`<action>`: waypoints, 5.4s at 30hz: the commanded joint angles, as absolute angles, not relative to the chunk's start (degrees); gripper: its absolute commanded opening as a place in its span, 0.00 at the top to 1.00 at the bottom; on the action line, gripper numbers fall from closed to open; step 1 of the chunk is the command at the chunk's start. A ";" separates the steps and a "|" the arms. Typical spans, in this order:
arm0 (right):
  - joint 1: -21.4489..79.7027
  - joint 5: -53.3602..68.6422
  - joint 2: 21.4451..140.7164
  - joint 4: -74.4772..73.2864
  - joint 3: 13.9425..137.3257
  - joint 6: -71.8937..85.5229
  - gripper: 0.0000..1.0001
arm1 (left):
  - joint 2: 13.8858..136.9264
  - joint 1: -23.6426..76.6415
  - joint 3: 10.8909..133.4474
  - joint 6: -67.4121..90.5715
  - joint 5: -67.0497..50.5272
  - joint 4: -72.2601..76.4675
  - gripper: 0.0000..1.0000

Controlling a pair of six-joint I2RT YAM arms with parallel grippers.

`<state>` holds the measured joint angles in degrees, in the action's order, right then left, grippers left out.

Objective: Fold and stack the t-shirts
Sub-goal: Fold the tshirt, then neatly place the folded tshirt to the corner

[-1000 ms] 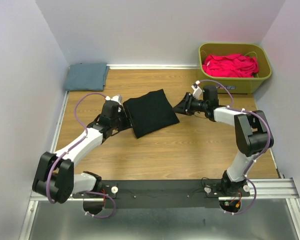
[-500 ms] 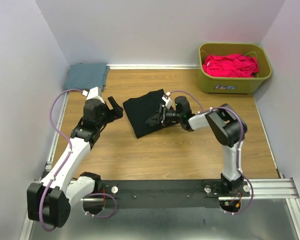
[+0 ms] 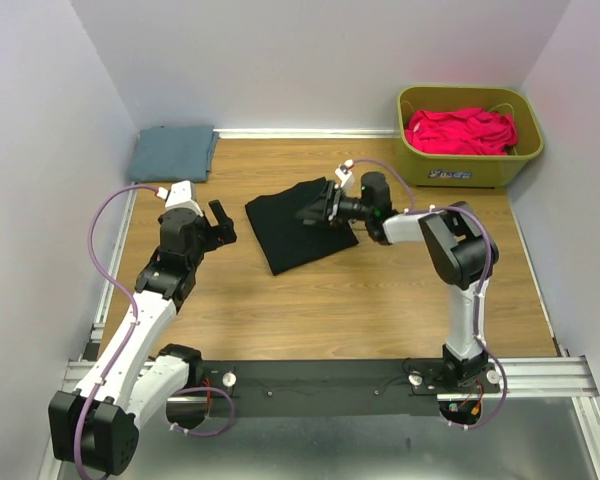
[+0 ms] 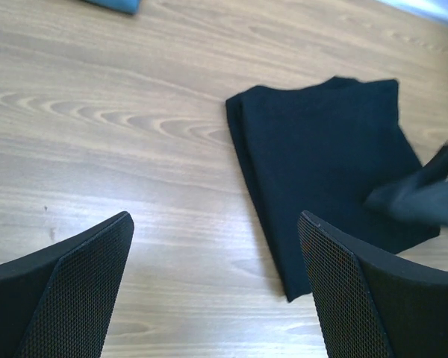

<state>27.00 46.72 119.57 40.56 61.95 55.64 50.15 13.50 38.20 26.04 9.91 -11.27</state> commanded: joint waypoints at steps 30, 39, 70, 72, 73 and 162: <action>39.69 15.40 105.56 -13.25 76.46 9.50 0.21 | 54.49 10.82 36.56 24.52 10.55 -7.56 0.01; 55.97 -4.30 111.00 -16.79 80.85 2.47 0.29 | 59.67 3.69 37.62 25.66 9.40 -9.40 0.02; 66.36 -30.86 119.89 -18.72 83.85 -7.38 0.43 | 62.58 2.29 37.97 25.31 7.12 -9.58 0.02; 66.27 -28.06 118.04 -19.68 84.29 -7.29 0.41 | 62.58 2.29 37.97 25.22 6.94 -9.58 0.02; 66.36 -26.82 117.34 -20.04 84.20 -7.21 0.39 | 62.49 2.29 37.97 25.31 7.03 -9.58 0.02; 54.49 -1.23 109.42 -13.62 81.91 5.01 0.99 | 100.28 13.27 37.88 56.61 -16.53 29.53 0.43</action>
<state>54.76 -3.03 111.61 -15.88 82.74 4.43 99.07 13.13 37.21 57.25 -20.58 28.99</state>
